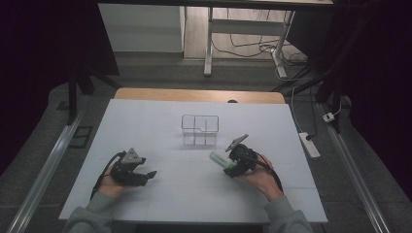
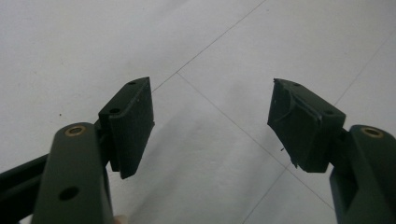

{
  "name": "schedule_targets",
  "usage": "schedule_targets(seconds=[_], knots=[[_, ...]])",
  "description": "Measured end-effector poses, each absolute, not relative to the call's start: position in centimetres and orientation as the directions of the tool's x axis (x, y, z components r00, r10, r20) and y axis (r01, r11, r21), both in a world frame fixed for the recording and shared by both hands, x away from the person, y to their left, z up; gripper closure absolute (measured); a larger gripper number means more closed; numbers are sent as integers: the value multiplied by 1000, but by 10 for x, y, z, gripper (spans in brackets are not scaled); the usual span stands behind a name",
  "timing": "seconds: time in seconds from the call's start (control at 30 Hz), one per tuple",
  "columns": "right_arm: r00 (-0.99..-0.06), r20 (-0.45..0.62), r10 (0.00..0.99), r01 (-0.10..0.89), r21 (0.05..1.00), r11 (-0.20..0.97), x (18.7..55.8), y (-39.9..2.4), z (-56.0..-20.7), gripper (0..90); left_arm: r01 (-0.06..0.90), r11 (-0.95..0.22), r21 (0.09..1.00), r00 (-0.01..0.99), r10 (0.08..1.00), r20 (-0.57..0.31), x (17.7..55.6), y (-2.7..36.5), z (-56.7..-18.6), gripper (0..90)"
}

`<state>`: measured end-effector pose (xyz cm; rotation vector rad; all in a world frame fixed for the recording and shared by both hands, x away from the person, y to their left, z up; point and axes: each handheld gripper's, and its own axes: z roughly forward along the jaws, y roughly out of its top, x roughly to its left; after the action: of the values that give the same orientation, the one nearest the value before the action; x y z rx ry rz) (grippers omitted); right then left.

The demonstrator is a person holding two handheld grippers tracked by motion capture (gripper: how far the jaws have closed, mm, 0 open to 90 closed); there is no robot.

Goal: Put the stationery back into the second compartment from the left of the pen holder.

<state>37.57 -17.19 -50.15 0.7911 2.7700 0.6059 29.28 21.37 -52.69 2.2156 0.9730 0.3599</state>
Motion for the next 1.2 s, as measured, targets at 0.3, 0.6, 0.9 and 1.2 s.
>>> schedule_targets(seconds=[0.3,0.6,0.9,1.2], knots=[[-847,-63,528,463,402,790,376,-169,-502,534,542,-486,685,681,732,-19,293,214,-526,310],[-843,-42,536,479,396,783,379,-168,-501,671,541,-488,685,681,732,-17,293,215,-526,310],[-857,-18,514,442,487,754,370,-175,-488,672,531,-487,693,682,731,-9,292,214,-524,311],[-875,-3,485,402,552,730,356,-178,-481,672,517,-499,695,691,723,5,290,210,-522,311]])
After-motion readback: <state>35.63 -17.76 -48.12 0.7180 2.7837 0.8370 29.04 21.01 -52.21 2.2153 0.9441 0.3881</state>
